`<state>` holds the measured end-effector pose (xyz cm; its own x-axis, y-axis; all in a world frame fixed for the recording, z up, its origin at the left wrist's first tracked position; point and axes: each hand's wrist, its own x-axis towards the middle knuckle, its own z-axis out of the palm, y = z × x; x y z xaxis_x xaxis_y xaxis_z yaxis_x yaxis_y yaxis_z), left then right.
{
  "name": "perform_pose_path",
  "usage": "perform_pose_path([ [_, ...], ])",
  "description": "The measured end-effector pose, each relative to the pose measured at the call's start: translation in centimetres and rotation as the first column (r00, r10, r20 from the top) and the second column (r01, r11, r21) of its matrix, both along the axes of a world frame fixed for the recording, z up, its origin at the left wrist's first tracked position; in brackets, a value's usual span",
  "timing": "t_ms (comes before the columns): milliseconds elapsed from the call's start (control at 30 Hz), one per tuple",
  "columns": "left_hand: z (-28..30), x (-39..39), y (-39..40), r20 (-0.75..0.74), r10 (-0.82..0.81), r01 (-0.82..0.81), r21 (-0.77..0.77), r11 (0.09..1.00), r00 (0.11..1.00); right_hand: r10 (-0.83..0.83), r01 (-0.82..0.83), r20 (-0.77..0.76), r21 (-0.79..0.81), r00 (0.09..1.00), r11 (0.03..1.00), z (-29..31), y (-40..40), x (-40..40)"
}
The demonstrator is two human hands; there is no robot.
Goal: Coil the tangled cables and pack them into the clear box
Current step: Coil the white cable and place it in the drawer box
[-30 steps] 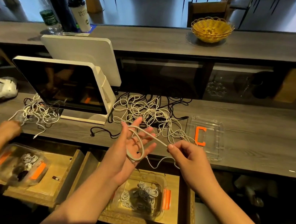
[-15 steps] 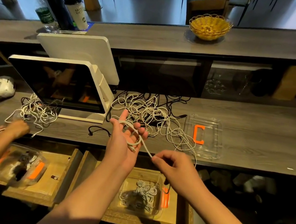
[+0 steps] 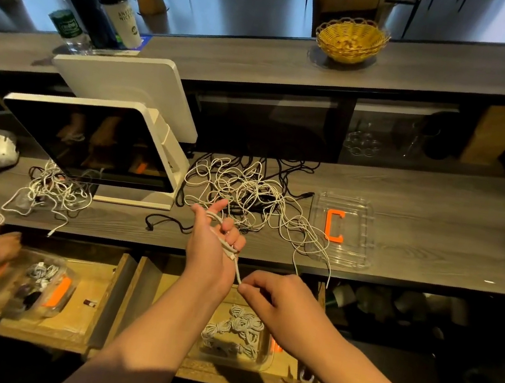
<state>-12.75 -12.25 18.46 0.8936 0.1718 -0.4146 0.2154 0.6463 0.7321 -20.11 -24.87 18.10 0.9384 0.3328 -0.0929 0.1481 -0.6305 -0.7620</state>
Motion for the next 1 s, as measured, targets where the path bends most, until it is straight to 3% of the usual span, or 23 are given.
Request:
perform_pose_path([
  [167, -0.8, -0.5, -0.4, 0.074, -0.196, 0.161, 0.336, 0.928, 0.978, 0.068, -0.068, 0.011, -0.011, 0.998, 0.998, 1.2, -0.2, -0.1],
  [300, -1.5, -1.0, -1.0, -0.002, -0.315, 0.276, 0.491, 0.826, 0.949, 0.078, -0.077, 0.026, -0.042, 0.997, 0.996, 1.6, -1.0, 0.4],
  [467, -1.0, -1.7, -1.9, -0.071, -0.420, 0.382, 0.572, 0.726, 0.905, 0.068, -0.058, 0.125, -0.079, 0.990, 0.995, 1.0, -1.8, 1.0],
  [700, -1.4, -2.4, -1.6, -0.191, -0.532, 0.556, 0.445, 0.702, 0.825, -0.002, 0.019, 0.228, -0.075, 0.974, 0.997, 1.3, -2.2, 1.3],
  [1000, -0.7, -3.6, -0.1, -0.132, -0.746, 0.752, 0.232, 0.617, 0.653, -0.158, 0.167, 0.288, -0.007, 0.945, 0.986, 1.4, -3.2, 3.1],
])
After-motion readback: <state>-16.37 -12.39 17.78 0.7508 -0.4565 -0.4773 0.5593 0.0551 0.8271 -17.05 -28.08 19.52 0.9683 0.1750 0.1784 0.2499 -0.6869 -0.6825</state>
